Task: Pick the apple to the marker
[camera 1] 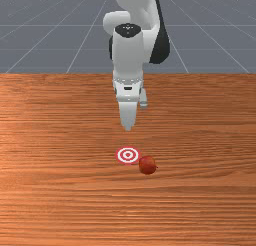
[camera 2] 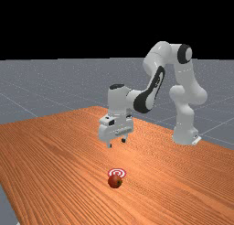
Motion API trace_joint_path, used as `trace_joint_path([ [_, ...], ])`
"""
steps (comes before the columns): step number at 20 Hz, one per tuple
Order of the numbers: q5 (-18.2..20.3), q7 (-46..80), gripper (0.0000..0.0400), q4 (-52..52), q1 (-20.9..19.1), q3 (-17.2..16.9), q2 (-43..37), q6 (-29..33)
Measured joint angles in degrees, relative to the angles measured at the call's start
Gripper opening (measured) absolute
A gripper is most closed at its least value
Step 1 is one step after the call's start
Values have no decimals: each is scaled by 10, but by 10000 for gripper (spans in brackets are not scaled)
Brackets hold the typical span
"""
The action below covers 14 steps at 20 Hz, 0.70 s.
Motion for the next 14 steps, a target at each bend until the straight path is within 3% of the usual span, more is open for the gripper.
trace_joint_path([
  [1,0,0,249,0,0,0,0,0],
  [3,3,17,344,0,2,-3,-2,-6],
  [6,5,24,388,0,2,-4,-3,-9],
  [7,-6,129,237,-45,14,-22,-51,-54],
  [8,-8,231,145,-58,20,-38,-88,-100],
  [9,-5,332,89,-56,24,-50,-108,-139],
  [11,17,530,33,-38,31,-70,-112,-203],
  [14,63,726,8,-10,31,-89,-95,-264],
])
